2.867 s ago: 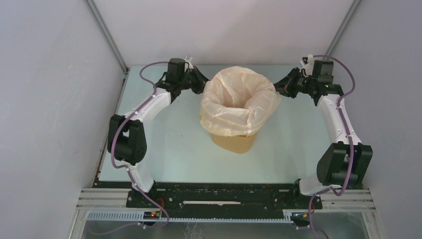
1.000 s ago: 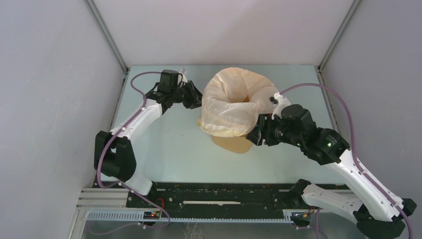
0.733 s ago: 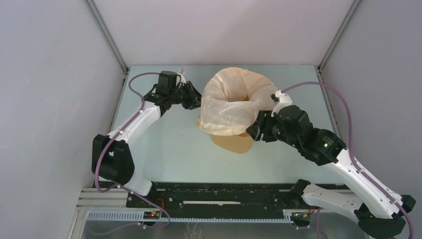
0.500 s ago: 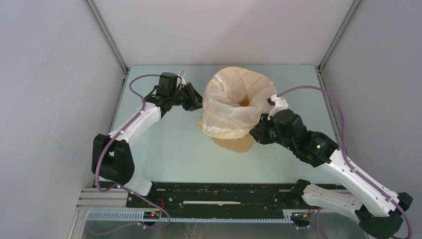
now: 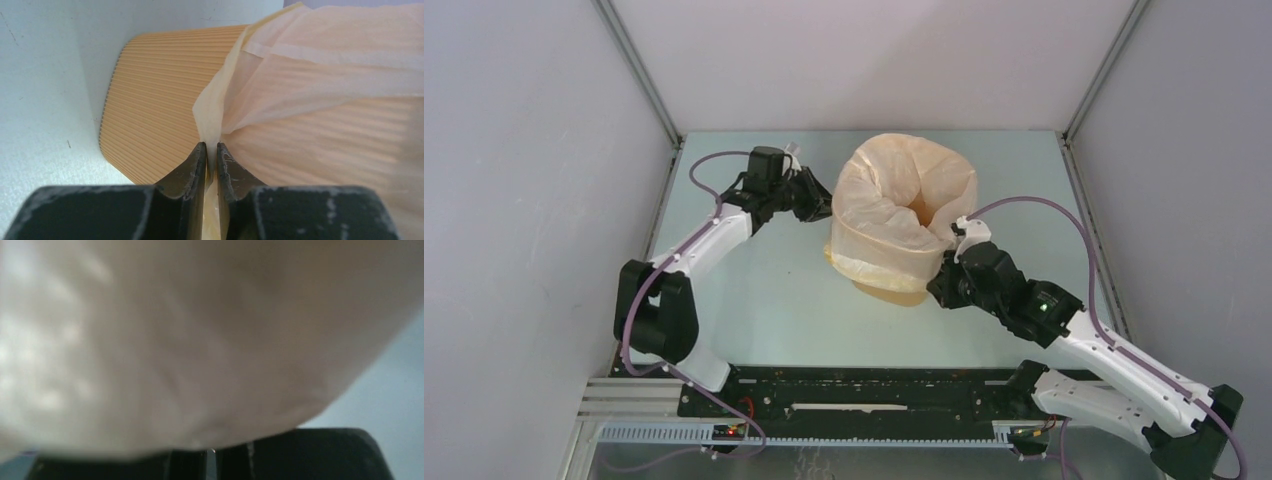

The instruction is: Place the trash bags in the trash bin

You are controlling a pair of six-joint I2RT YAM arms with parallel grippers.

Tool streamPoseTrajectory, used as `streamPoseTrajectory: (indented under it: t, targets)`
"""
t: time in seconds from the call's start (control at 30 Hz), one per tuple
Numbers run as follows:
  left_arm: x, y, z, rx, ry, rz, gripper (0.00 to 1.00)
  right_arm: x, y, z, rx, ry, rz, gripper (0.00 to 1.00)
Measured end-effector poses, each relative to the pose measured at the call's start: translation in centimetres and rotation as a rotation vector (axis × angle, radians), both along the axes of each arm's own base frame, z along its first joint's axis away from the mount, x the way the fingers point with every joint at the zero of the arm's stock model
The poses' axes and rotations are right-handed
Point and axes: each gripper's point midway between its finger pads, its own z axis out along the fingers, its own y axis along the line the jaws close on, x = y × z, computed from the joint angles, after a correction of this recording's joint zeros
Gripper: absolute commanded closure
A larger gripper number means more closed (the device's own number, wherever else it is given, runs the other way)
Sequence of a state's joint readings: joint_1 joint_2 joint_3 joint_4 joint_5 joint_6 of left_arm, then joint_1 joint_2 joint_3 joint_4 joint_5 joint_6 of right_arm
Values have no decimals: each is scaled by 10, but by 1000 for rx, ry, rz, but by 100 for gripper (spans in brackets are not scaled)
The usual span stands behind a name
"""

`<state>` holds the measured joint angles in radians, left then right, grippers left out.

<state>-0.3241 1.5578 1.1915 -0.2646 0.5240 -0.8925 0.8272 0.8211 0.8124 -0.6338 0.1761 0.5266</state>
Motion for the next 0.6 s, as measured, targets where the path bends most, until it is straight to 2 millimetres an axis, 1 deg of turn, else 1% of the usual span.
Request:
streamPoseTrajectory:
  t: [0.07,0.17,0.23,0.33,0.4,0.43,0.47,0.53,0.6]
  targets:
    - [2,-1,-9,5,16,1,83,1,4,-4,-2,8,10,88]
    - [1,-1,-23,14,44,1,85,4,10,-4,8,4,22,88]
    - [0,-1,-31,17,63,2,84,4,12,-3,12,5,27,86]
    - [-1,-3,-40,15,84,7,81,4,12,-3,22,8,32,75]
    - [-2,-3,-42,15,87,12,80,4,11,-1,30,12,32,70]
    - [-2,-4,-42,13,88,14,79,3,8,-1,32,18,30,65]
    - [-1,-4,-42,13,85,16,77,1,5,-1,31,24,26,60]
    - [-1,-5,-42,15,81,18,68,-4,-5,2,19,39,12,51]
    - [-1,-4,-40,18,75,20,56,-9,-15,15,21,36,-5,46]
